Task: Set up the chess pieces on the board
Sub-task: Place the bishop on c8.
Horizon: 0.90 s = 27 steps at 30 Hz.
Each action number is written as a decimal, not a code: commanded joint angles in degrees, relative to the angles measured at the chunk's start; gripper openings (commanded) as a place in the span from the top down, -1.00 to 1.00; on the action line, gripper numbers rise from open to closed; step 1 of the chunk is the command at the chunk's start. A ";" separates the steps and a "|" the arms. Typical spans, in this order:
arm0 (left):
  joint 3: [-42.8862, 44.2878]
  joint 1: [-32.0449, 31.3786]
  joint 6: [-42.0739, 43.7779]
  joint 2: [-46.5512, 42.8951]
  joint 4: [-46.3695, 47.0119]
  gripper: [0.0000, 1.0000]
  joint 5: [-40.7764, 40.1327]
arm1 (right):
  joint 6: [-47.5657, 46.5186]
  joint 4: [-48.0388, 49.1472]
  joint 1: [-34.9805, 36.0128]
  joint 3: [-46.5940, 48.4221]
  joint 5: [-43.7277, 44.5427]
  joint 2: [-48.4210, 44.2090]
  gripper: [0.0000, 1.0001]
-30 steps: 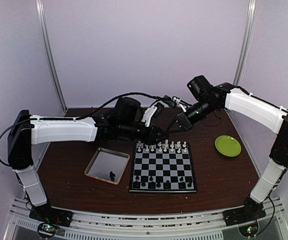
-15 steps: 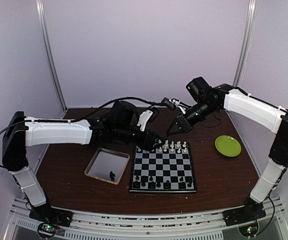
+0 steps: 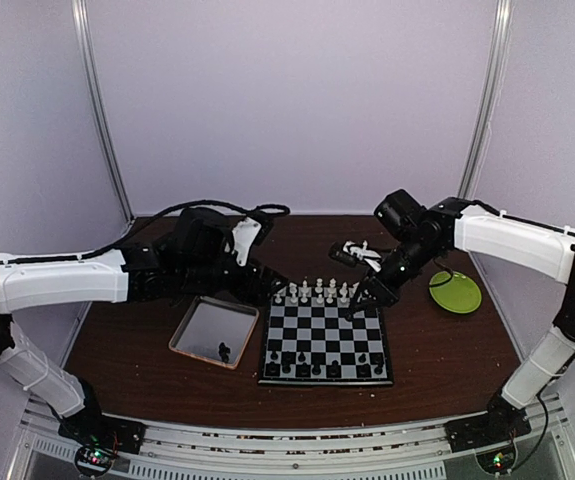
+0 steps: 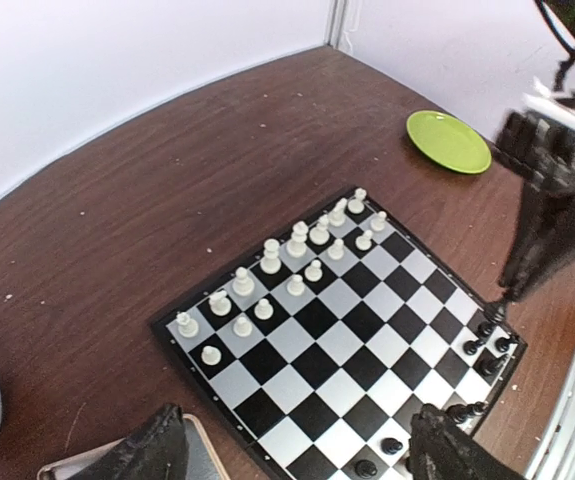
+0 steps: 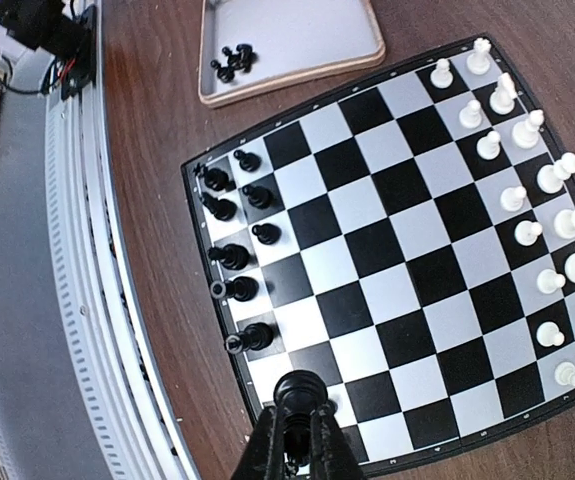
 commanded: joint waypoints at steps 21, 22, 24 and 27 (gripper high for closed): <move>-0.25 1.61 -2.21 -0.22 -0.19 -0.58 -7.38 | -8.61 7.39 18.42 -13.31 18.94 -2.88 0.82; -0.35 1.61 -2.26 -0.23 -0.26 -0.58 -7.35 | -8.56 7.64 18.44 -13.30 19.22 -2.40 0.81; -0.42 1.61 -2.41 -0.38 -0.59 -0.57 -8.10 | -8.35 8.17 18.43 -13.48 19.44 -1.84 0.82; -1.30 1.61 -2.59 -1.06 0.21 -0.57 -9.35 | -8.34 8.29 18.43 -13.32 19.49 -0.85 0.82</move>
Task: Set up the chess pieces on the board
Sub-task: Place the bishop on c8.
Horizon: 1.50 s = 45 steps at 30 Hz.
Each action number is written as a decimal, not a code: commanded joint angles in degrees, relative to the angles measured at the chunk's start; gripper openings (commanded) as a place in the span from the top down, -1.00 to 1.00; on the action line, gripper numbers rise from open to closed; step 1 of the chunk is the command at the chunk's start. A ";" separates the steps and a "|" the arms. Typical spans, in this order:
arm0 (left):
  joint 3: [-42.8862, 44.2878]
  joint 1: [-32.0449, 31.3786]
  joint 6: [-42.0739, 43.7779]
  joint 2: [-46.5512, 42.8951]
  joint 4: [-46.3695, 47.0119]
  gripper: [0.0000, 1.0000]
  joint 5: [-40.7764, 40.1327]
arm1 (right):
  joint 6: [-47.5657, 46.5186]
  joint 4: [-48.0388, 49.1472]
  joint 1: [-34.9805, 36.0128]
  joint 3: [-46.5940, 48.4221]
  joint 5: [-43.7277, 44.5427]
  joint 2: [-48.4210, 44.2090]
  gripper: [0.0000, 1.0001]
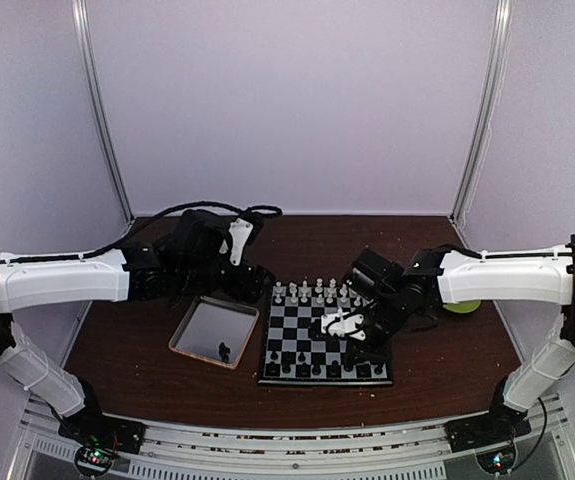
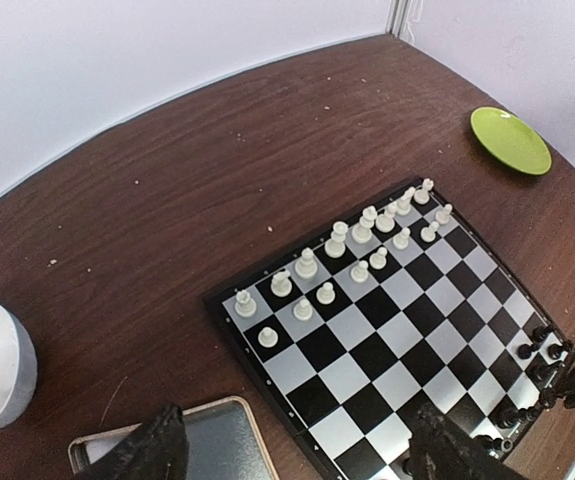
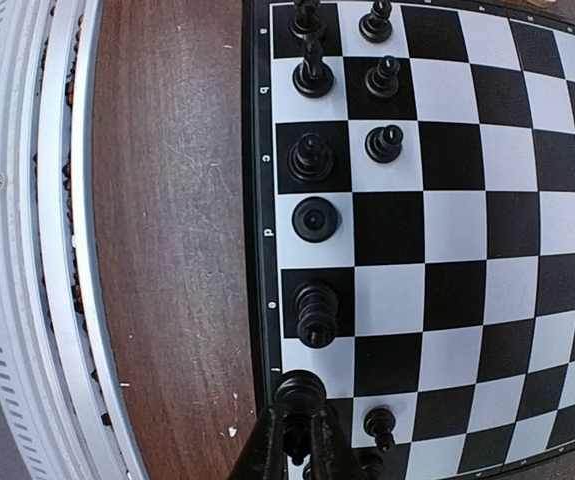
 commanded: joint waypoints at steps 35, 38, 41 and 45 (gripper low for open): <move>-1.47 0.21 -1.57 0.47 3.17 -0.56 -1.44 | -1.05 2.14 0.31 -0.59 3.98 6.35 0.67; -1.26 0.21 -1.57 0.48 2.57 -0.57 -1.66 | -0.64 1.28 0.36 0.08 3.18 5.67 0.59; -0.75 0.21 -1.48 0.06 0.68 -0.56 -2.53 | -0.41 -0.83 0.26 1.57 1.56 3.97 0.54; 0.16 0.34 -1.99 -0.71 -5.43 -0.57 -5.15 | -0.99 -3.77 -0.83 3.43 0.03 0.04 0.48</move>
